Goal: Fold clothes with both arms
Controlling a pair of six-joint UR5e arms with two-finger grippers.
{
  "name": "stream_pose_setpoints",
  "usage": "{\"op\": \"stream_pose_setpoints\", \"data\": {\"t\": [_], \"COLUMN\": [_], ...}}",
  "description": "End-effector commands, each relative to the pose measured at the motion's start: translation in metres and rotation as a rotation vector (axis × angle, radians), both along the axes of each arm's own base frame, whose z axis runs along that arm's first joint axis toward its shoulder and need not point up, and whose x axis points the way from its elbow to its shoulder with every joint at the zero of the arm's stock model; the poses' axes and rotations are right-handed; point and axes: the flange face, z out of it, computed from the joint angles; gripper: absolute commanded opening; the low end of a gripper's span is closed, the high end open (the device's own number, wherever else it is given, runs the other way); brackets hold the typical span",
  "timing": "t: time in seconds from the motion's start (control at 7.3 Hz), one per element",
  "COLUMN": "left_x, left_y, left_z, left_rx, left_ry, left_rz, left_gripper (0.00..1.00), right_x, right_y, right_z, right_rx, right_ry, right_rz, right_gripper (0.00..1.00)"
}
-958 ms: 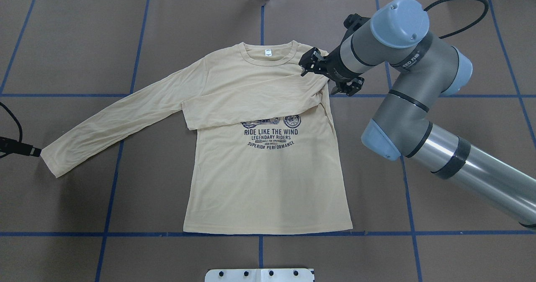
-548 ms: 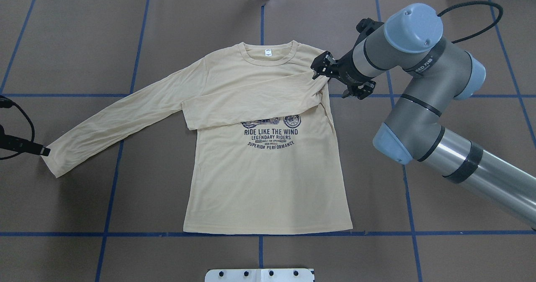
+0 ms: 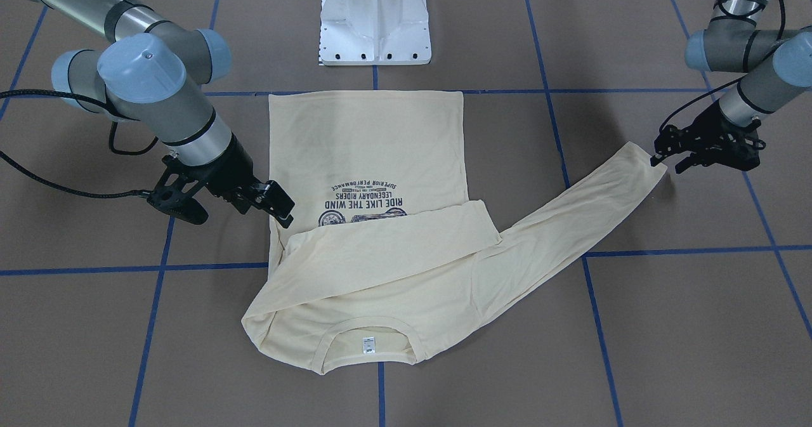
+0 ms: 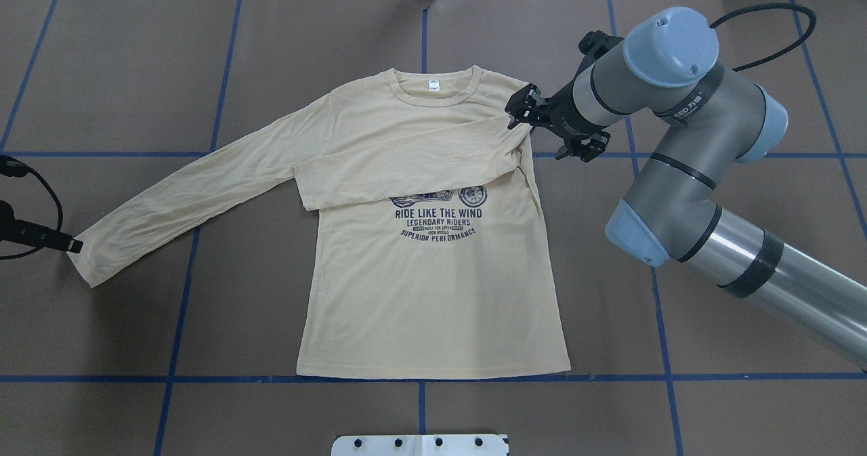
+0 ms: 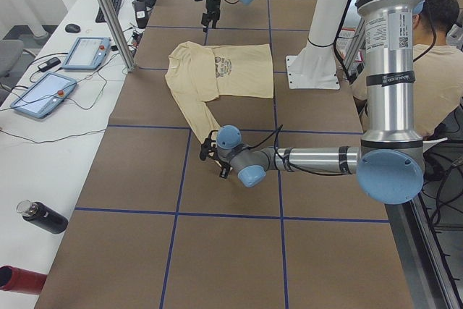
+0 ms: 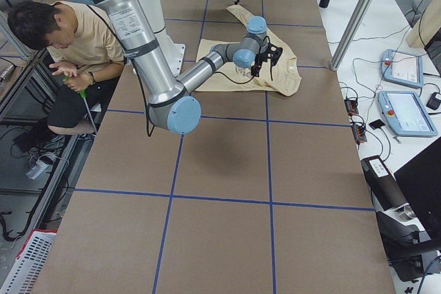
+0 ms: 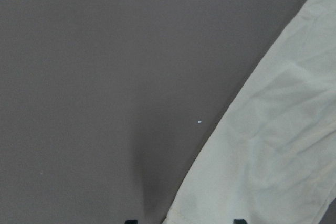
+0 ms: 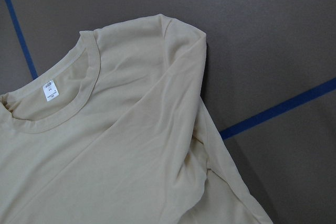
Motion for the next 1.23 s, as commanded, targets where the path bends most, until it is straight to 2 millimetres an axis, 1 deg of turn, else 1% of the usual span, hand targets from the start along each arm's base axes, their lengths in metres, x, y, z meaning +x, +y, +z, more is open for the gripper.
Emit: {"op": "stream_pose_setpoints", "data": {"t": [0.0,0.14,0.27,0.41,0.55,0.68,0.82,0.96,1.1], "left_x": [0.002,0.004,0.004,0.004,0.005,0.008,0.029,0.058,0.099], "left_y": [0.0,0.001,0.002,0.001,0.0,0.0,-0.019,-0.057,-0.093], "left_z": [0.002,0.003,0.005,0.004,-0.003,-0.057,-0.127,-0.197,-0.287], "left_rx": [-0.002,-0.004,-0.007,-0.005,-0.006,0.003,-0.099,-0.146,-0.247], "left_ry": [-0.002,-0.004,-0.005,-0.005,0.009,0.079,0.185,0.242,0.277], "left_rz": [0.002,0.007,0.01,0.009,0.011,-0.01,-0.028,-0.062,-0.111], "left_gripper": [0.35,0.27,0.06,0.0,0.0,0.0,0.0,0.0,0.0], "right_x": [0.0,0.001,0.001,0.002,0.004,0.021,0.054,0.078,0.102], "right_y": [0.0,0.001,0.001,0.0,0.0,0.006,0.012,0.008,0.002], "right_z": [0.0,0.003,0.003,0.003,0.004,0.013,0.035,0.056,0.075], "right_rx": [0.0,-0.003,-0.003,-0.003,-0.004,-0.006,0.005,0.012,0.024], "right_ry": [0.0,0.002,0.002,0.002,0.003,0.001,0.003,0.01,0.031], "right_rz": [0.0,0.002,0.002,0.002,0.003,0.012,0.028,0.028,0.02], "right_gripper": [0.98,0.98,0.98,0.97,0.96,0.96,0.96,0.96,0.96]}}
